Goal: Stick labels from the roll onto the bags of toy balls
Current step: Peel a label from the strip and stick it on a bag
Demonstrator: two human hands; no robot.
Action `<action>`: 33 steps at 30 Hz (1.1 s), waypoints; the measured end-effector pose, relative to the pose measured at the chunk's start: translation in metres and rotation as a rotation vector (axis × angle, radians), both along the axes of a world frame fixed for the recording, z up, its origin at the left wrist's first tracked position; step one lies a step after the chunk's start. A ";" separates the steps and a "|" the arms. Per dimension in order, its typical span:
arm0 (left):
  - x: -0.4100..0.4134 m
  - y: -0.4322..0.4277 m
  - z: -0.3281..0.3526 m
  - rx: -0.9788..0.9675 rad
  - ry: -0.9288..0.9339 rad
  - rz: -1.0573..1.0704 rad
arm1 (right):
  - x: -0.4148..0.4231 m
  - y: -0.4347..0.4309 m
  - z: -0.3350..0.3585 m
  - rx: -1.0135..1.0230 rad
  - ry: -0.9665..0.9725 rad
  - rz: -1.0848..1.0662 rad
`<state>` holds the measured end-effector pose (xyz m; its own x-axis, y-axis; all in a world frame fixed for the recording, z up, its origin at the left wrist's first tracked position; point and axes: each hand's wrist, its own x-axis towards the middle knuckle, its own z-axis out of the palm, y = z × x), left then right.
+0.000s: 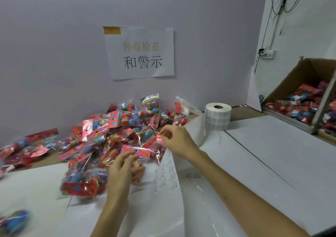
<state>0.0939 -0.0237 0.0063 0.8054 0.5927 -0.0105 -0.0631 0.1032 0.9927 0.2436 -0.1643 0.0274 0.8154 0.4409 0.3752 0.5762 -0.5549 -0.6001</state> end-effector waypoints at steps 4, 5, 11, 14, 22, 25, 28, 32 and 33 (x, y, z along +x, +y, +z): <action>0.000 -0.003 -0.001 0.057 0.036 -0.094 | -0.001 0.012 -0.002 -0.212 -0.122 -0.068; 0.000 -0.005 -0.002 0.084 0.054 -0.136 | -0.001 0.014 0.000 -0.259 -0.136 -0.066; -0.004 -0.017 -0.004 0.249 0.145 -0.409 | 0.006 0.011 0.014 -0.618 0.061 -0.049; -0.007 -0.019 -0.004 0.337 0.101 -0.569 | 0.008 0.004 0.018 -0.618 0.246 -0.098; -0.012 -0.033 -0.009 0.669 0.052 -0.925 | 0.013 -0.016 0.009 -0.541 0.465 -0.079; -0.011 -0.037 -0.012 0.832 0.047 -0.964 | 0.013 -0.013 -0.003 -0.397 0.466 -0.055; -0.012 -0.042 -0.015 0.998 0.059 -0.960 | 0.009 -0.008 -0.013 -0.195 0.516 -0.027; -0.013 -0.045 -0.017 1.135 0.073 -0.916 | -0.001 -0.003 -0.022 -0.014 0.559 -0.005; -0.012 -0.043 -0.017 1.138 0.070 -0.897 | -0.002 -0.004 -0.023 0.036 0.555 -0.005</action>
